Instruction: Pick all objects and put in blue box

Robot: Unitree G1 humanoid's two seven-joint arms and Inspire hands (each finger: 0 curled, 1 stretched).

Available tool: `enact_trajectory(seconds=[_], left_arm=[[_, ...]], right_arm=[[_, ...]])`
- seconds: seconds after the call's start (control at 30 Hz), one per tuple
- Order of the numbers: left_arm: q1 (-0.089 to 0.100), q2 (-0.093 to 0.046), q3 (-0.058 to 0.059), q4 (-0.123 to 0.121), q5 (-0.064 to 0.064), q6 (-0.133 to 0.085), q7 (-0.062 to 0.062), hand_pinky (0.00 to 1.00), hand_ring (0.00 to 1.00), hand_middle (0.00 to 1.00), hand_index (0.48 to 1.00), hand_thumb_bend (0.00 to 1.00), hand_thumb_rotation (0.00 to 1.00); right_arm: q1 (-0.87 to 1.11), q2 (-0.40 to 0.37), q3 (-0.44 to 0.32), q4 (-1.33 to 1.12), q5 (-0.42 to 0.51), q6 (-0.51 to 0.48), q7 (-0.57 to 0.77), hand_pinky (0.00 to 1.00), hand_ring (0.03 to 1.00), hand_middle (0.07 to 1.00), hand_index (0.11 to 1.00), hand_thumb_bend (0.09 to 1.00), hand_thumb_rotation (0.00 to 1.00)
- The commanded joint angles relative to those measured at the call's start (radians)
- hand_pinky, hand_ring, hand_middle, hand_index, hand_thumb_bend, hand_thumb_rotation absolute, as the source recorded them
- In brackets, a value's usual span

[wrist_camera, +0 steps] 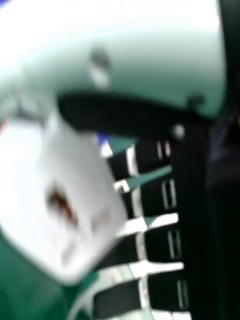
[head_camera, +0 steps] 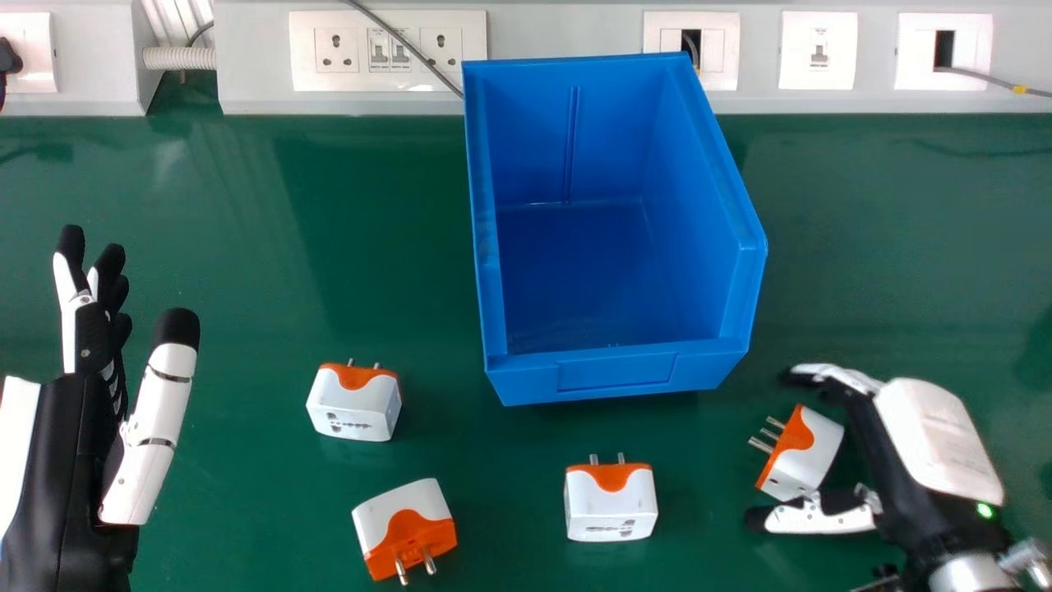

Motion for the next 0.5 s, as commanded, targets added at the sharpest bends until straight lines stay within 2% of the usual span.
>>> enact_trajectory(seconds=[0.0, 0.03, 0.07, 0.13, 0.23, 0.33, 0.37, 0.43, 0.47], left_arm=[[-0.008, 0.003, 0.002, -0.028, -0.010, 0.000, 0.003, 1.00, 1.00, 1.00, 1.000, 0.46, 0.85], [-0.009, 0.002, 0.001, -0.029, -0.011, 0.001, 0.003, 1.00, 1.00, 1.00, 1.000, 0.46, 0.85], [-0.010, 0.002, 0.000, -0.029, -0.008, 0.002, 0.004, 1.00, 1.00, 1.00, 1.000, 0.45, 0.84], [-0.011, 0.003, 0.000, -0.024, 0.000, -0.004, 0.006, 1.00, 1.00, 1.00, 1.000, 0.48, 0.85], [-0.012, 0.003, -0.001, -0.020, 0.004, -0.007, 0.010, 1.00, 1.00, 1.00, 1.000, 0.48, 0.85], [-0.014, 0.001, -0.003, -0.019, 0.002, -0.002, 0.011, 1.00, 1.00, 1.00, 1.000, 0.50, 0.85], [-0.014, 0.001, -0.004, -0.018, -0.003, -0.002, 0.009, 1.00, 1.00, 1.00, 1.000, 0.51, 0.85], [-0.016, 0.001, -0.005, -0.016, -0.009, -0.003, 0.006, 1.00, 1.00, 1.00, 1.000, 0.53, 0.84], [-0.017, 0.002, -0.005, -0.016, -0.006, -0.003, 0.007, 1.00, 1.00, 1.00, 1.000, 0.53, 0.84]], right_arm=[[0.014, -0.013, 0.006, 0.012, -0.037, 0.114, 0.031, 0.24, 0.340, 0.457, 0.500, 0.517, 0.01], [0.013, -0.014, 0.006, 0.007, -0.037, 0.114, 0.024, 0.21, 0.288, 0.445, 0.496, 0.517, 0.01], [0.013, -0.014, 0.005, 0.004, -0.035, 0.114, 0.017, 0.20, 0.275, 0.446, 0.493, 0.517, 0.01], [0.013, -0.015, 0.005, -0.004, -0.033, 0.123, 0.011, 0.25, 0.356, 0.483, 0.486, 0.518, 0.01], [0.014, -0.012, 0.003, -0.016, -0.027, 0.142, 0.013, 0.29, 0.409, 0.490, 0.495, 0.518, 0.01], [0.017, -0.010, 0.004, -0.032, -0.034, 0.165, 0.006, 0.24, 0.357, 0.462, 0.528, 0.514, 0.01], [0.018, -0.009, 0.001, -0.038, -0.029, 0.173, 0.019, 0.31, 0.444, 0.587, 0.513, 0.508, 0.07], [0.019, -0.009, -0.003, -0.046, -0.021, 0.181, 0.036, 0.31, 0.447, 0.606, 0.502, 0.501, 0.13], [0.019, -0.008, -0.004, -0.055, -0.023, 0.193, 0.043, 0.32, 0.461, 0.624, 0.500, 0.500, 0.13]])
